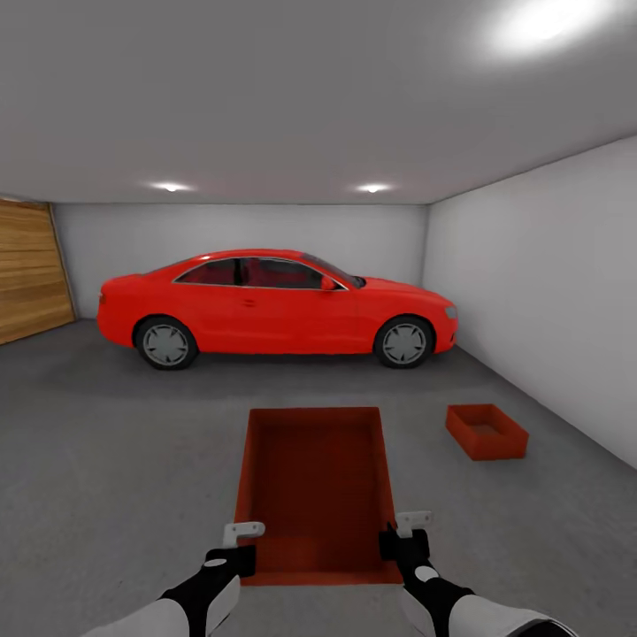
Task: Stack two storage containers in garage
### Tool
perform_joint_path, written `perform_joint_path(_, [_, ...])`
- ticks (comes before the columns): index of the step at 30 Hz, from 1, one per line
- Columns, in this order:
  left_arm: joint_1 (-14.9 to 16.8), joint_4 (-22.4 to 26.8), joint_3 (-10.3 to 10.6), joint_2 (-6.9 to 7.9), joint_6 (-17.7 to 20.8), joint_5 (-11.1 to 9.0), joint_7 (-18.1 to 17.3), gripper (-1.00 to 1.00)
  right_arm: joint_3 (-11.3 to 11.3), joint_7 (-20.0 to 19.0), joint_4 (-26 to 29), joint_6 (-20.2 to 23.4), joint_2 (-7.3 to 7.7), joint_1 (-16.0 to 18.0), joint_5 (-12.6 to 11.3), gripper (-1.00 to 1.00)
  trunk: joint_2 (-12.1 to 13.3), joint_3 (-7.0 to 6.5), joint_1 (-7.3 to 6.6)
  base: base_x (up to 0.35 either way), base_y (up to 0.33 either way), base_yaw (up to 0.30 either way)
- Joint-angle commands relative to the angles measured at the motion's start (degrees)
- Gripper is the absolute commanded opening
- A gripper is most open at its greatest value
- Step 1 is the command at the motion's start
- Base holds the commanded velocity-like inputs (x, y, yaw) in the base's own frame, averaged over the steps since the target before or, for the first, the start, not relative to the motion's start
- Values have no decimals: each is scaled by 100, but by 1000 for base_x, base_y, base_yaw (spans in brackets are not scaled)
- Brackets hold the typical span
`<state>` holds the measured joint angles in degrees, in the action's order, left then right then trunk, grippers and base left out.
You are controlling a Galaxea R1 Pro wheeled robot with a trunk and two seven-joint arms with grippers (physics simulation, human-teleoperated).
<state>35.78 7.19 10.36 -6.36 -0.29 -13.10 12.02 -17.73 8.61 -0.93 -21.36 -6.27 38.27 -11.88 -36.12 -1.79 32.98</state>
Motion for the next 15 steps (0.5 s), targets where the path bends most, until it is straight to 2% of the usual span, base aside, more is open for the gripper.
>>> perform_joint_path(1, [-1,19,-34,-6,7,-44,2,-100,331,-14,-4,-7,-6,5,41,-100,-2,1,4,322,14,-285])
perform_joint_path(7, [-1,19,-34,-6,10,-44,2,-100,331,-22,-4,-24,2,5,37,-100,-2,1,4,322,71,-286])
perform_joint_path(15, [-1,19,-34,-6,10,-44,2,-100,331,-26,-4,-26,11,5,36,-100,-2,1,4,321,160,-286])
